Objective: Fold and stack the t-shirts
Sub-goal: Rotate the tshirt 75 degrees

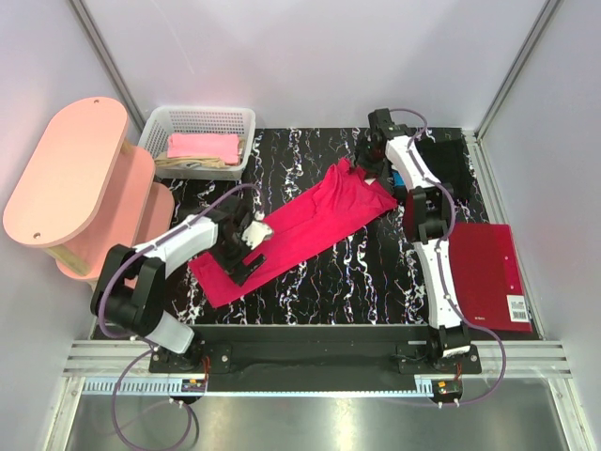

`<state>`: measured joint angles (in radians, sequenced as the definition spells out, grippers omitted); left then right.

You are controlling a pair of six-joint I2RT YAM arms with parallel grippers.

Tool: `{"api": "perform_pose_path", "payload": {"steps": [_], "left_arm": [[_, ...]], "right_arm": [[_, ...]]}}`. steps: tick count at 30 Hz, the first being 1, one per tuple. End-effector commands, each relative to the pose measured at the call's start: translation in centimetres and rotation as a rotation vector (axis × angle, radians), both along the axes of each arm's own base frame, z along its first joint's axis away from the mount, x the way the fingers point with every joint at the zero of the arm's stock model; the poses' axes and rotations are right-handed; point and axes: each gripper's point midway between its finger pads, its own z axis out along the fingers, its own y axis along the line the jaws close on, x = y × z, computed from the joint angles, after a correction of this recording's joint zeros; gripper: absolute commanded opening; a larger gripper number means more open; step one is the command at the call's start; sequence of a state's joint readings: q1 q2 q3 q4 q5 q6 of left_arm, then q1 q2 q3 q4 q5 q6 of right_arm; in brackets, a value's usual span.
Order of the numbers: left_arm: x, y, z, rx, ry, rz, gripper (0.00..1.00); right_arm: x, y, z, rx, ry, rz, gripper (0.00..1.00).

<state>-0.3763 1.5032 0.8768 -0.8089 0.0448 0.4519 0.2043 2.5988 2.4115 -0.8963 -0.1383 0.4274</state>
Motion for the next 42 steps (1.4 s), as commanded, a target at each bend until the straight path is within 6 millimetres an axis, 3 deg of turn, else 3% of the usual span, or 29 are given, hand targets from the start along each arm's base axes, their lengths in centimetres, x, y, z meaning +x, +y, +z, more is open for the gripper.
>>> {"api": "perform_pose_path", "payload": {"steps": [1,5,6,8,9,10,11,12,13,14,15,16,17,18,19,25,33,37,41,42], "left_arm": [[-1.0,-5.8,3.6,-0.280,0.127,-0.034,0.99],[-0.7,-7.3,6.1,-0.359,0.138,-0.070,0.99],[-0.4,-7.4,6.6,-0.366,0.119,-0.076,0.99],[1.1,-7.1,9.0,-0.398,0.017,-0.065,0.99],[1.8,-6.9,10.1,-0.411,-0.027,-0.054,0.99],[2.8,-6.4,11.7,-0.424,-0.109,-0.035,0.99],[3.9,-5.4,12.6,-0.417,-0.171,-0.005,0.99],[4.5,-4.7,12.9,-0.392,-0.217,0.010,0.99],[6.2,-3.1,13.2,-0.309,-0.315,0.044,0.99],[6.2,-2.2,12.3,-0.262,-0.320,0.054,0.99],[6.4,-1.5,11.4,-0.217,-0.314,0.061,0.99],[6.7,-0.2,10.1,-0.138,-0.324,0.076,0.99],[6.8,0.3,9.3,-0.105,-0.321,0.075,0.99],[6.8,0.6,8.1,-0.075,-0.301,0.071,0.99],[6.8,0.7,7.1,-0.052,-0.297,0.058,0.99],[7.2,2.7,3.5,0.167,-0.274,0.000,0.99],[7.0,4.5,1.2,0.276,-0.271,-0.039,0.99],[6.1,5.3,-0.2,0.318,-0.246,-0.069,0.99],[5.1,5.0,-1.1,0.342,-0.228,-0.110,0.99],[4.9,4.9,-1.2,0.348,-0.223,-0.119,0.99]], "right_arm": [[1.3,0.2,3.2,0.013,-0.050,0.052,0.62],[2.3,0.4,9.1,0.040,-0.175,0.066,0.62],[2.0,0.4,12.1,0.059,-0.218,0.072,0.62],[0.7,1.4,14.3,0.064,-0.237,0.105,0.62],[-0.3,1.4,18.0,0.046,-0.299,0.102,0.63],[-1.4,1.6,18.1,0.024,-0.281,0.109,0.64],[-2.8,3.1,19.0,0.010,-0.293,0.146,0.66],[-4.2,2.8,22.0,-0.017,-0.340,0.132,0.66],[-5.8,3.0,20.2,-0.044,-0.280,0.142,0.67],[-7.2,4.0,20.1,-0.045,-0.263,0.160,0.67],[-8.4,3.9,21.1,-0.042,-0.272,0.152,0.67],[-10.1,3.6,17.8,-0.060,-0.180,0.155,0.67],[-10.8,3.4,16.6,-0.054,-0.156,0.138,0.67],[-10.7,3.5,17.2,-0.036,-0.204,0.123,0.67],[-12.3,2.9,13.7,-0.054,-0.126,0.118,0.66],[-15.0,2.7,7.1,-0.055,0.025,0.120,0.64],[-14.5,1.6,2.6,-0.125,0.102,0.126,0.65],[-13.4,1.4,1.1,-0.117,0.125,0.122,0.64],[-12.5,0.3,-2.0,-0.096,0.195,0.097,0.63],[-11.6,-0.3,-2.1,-0.082,0.192,0.078,0.63]]}}
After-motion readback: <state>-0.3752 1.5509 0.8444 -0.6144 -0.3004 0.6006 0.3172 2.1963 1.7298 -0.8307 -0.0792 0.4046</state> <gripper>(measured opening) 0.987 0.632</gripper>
